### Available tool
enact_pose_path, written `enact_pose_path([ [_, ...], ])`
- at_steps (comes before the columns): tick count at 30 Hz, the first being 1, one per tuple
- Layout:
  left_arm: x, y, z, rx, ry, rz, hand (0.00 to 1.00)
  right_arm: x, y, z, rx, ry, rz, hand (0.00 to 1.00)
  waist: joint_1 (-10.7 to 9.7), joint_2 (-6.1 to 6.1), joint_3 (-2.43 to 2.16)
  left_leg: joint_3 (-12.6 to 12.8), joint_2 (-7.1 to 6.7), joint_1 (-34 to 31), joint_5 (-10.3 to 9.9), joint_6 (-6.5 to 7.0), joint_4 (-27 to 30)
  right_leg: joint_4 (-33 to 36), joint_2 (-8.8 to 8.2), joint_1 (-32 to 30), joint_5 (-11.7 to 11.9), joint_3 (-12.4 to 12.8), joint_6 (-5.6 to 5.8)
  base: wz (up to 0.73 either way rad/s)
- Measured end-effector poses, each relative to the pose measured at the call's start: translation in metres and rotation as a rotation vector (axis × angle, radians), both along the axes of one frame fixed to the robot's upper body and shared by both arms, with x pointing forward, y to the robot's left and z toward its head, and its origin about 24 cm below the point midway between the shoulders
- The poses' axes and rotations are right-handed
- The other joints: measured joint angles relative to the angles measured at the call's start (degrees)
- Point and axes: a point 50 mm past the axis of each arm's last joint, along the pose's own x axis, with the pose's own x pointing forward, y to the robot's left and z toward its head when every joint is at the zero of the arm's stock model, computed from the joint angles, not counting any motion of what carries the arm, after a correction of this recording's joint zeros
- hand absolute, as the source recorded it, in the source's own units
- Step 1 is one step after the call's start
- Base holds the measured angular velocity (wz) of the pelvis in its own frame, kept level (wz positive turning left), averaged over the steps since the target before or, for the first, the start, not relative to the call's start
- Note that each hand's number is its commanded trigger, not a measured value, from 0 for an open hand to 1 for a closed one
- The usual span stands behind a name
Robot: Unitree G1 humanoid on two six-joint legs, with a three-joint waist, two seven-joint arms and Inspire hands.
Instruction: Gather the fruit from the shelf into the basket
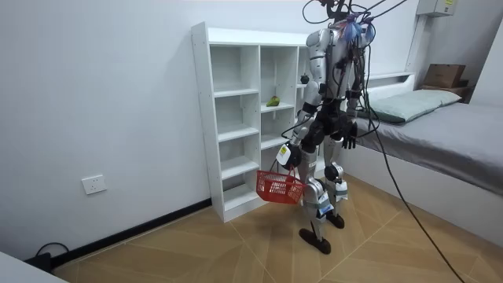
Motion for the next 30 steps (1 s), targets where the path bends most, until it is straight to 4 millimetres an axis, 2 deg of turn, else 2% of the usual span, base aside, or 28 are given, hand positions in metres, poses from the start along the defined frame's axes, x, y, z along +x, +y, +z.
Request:
enact_pose_path([
  [7, 0.0011, 0.0000, 0.0000, 0.001, -0.002, -0.004, 1.00, 0.0002, 0.0000, 0.0000, 0.000, 0.000, 0.000, 0.00, -0.01, -0.05, 0.01, 0.01, 0.00, -0.08, 0.00, 0.00, 0.03, -0.05, 0.00, 0.00, 0.00, -0.07, 0.00, 0.00],
  [8, 0.0012, 0.0001, 0.0001, 0.001, -0.002, -0.004, 1.00, 0.0002, 0.0000, 0.0000, 0.001, -0.001, 0.000, 0.00, -0.02, -0.31, 0.17, 0.01, 0.00, -0.09, 0.00, 0.00, 0.04, -0.04, 0.00, -0.03, 0.00, -0.05, 0.00, 0.00],
  [10, 0.0013, 0.0001, 0.0001, 0.001, -0.002, -0.004, 1.00, 0.0003, 0.0000, 0.0000, 0.000, -0.001, 0.000, 0.00, 0.04, -0.02, -0.02, 0.01, 0.00, -0.14, 0.00, 0.00, 0.06, -0.05, 0.00, -0.06, 0.00, -0.05, 0.00, 0.00],
  [30, 0.0008, -0.0006, 0.0000, 0.005, 0.003, -0.023, 1.00, 0.0003, -0.0001, 0.0000, -0.001, -0.002, -0.002, 0.00, -0.04, 0.06, -0.01, -0.12, 0.00, -0.23, 0.00, 0.00, 0.18, -0.08, -0.01, -0.04, 0.00, -0.08, 0.00, 0.00],
])
